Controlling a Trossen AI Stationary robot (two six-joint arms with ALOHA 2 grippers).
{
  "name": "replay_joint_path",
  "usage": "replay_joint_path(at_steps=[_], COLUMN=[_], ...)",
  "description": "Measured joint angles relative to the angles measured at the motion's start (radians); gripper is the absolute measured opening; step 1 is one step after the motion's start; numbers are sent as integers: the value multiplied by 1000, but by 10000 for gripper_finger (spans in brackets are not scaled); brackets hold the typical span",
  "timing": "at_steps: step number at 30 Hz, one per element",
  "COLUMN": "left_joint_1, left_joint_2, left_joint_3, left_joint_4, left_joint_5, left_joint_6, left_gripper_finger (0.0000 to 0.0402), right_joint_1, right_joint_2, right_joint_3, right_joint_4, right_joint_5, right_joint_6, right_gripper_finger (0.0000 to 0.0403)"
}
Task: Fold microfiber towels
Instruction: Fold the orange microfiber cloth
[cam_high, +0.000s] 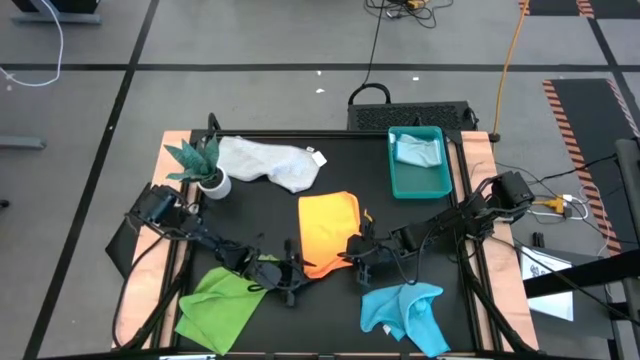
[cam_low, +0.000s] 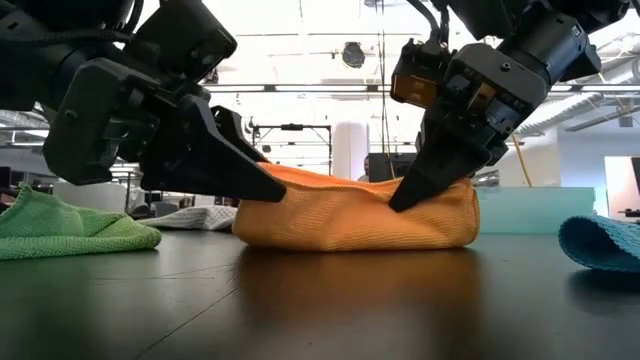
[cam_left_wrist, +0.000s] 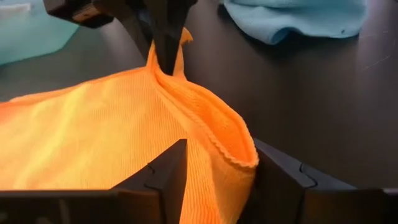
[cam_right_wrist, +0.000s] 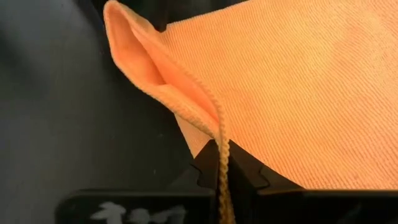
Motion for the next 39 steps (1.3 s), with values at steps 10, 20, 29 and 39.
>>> replay_joint_path(at_steps=[10, 20, 29, 39], left_joint_1=[-19, -11, -1, 11], left_joint_2=[0, 0, 0, 0], left_joint_3=[0, 0, 0, 0], left_joint_4=[-6, -6, -14, -23], left_joint_5=[-32, -45, -51, -50], left_joint_6=[-23, -3, -2, -26], left_gripper_finger=[139, 64, 6, 32], right_joint_1=[13, 83, 212, 278], right_joint_2=[0, -11, -10, -5], right_joint_3=[0, 0, 0, 1], right_joint_4=[-4, -46, -145, -144], right_joint_5=[-3, -1, 153, 239], right_joint_6=[-65, -316, -463, -605], right_gripper_finger=[10, 103, 175, 131])
